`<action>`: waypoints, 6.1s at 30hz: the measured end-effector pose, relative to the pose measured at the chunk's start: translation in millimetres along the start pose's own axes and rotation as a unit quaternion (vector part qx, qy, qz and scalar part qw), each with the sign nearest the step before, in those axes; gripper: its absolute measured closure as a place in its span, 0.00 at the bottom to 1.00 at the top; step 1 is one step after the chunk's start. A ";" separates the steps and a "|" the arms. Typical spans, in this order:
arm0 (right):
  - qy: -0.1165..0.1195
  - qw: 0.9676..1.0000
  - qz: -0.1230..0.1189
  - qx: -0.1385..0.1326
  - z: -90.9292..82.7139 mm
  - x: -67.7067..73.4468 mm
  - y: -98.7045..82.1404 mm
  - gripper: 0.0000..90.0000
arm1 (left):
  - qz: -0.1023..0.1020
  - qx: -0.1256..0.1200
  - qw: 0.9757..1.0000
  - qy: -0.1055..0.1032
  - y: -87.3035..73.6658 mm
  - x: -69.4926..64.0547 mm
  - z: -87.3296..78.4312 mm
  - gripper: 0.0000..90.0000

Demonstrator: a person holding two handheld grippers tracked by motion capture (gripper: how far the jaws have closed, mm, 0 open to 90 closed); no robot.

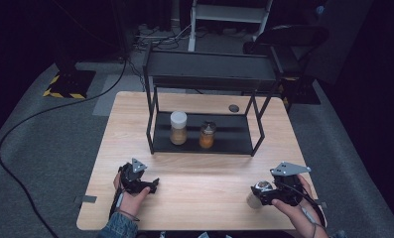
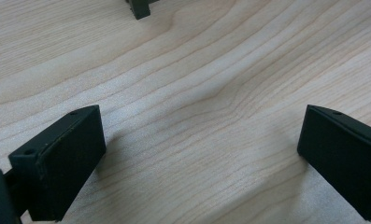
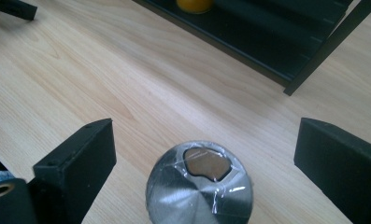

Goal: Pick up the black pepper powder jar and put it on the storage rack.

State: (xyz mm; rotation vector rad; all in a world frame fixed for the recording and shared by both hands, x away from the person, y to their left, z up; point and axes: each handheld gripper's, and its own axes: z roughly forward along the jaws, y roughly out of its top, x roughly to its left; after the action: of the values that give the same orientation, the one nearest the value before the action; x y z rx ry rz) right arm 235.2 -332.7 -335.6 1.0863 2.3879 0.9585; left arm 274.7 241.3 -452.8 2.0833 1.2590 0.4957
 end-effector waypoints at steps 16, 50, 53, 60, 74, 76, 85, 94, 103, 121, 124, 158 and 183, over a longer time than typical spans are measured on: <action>-0.008 1.000 -0.010 0.016 20.0 2.1 -22.2 0.09 | 0.000 0.000 1.000 0.000 0.0 0.0 0.0 0.01; 0.015 0.999 -0.004 0.050 44.8 -4.0 -33.8 0.35 | 0.000 0.000 1.000 0.000 0.0 0.0 0.0 0.01; 0.017 0.998 -0.002 0.053 44.9 -5.6 -31.8 0.35 | 0.000 0.000 1.000 0.000 0.0 0.0 0.0 0.01; 0.015 0.999 -0.003 0.050 39.9 -7.8 -24.3 0.35 | 0.001 0.000 1.000 -0.001 -0.4 0.5 -0.5 0.01; 0.011 0.999 -0.010 0.038 25.5 -13.8 1.0 0.35 | 0.001 0.000 1.000 -0.001 -0.4 0.5 -0.4 0.01; 0.011 0.999 -0.010 0.037 24.1 -15.2 4.3 0.35 | 0.001 0.000 1.000 -0.001 -0.4 0.4 -0.4 0.01; 0.010 0.999 -0.013 0.031 18.1 -21.2 21.3 0.35 | 0.001 0.000 1.000 -0.001 -0.4 0.5 -0.5 0.01; 0.014 0.999 -0.015 0.028 14.2 -26.8 41.8 0.35 | 0.000 0.001 1.000 -0.001 -0.3 0.3 -0.6 0.01; 0.019 0.999 -0.014 0.027 13.6 -33.3 62.0 0.35 | 0.000 0.001 1.000 -0.001 -0.4 0.3 -0.6 0.01; 0.017 1.000 -0.020 0.013 18.7 -45.4 97.0 0.35 | 0.002 0.001 1.000 -0.002 -0.4 0.9 -0.8 0.01; 0.015 1.000 -0.023 0.013 22.3 -47.1 103.2 0.35 | 0.001 0.001 1.000 -0.002 -0.4 0.9 -0.8 0.01; 0.015 0.999 -0.022 0.020 78.7 -65.7 146.9 0.35 | 0.002 0.001 1.000 -0.003 -0.8 1.1 -1.0 0.01; -0.001 0.999 -0.002 0.034 139.2 -71.8 142.0 0.35 | 0.003 0.001 1.000 -0.004 -1.0 1.3 -1.0 0.01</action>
State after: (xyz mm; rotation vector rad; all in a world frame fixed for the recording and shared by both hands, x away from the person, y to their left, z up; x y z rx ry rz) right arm 433.2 -258.8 -332.5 1.1059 2.4364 0.8818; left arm 274.1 243.1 -452.8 2.0878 1.2502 0.4892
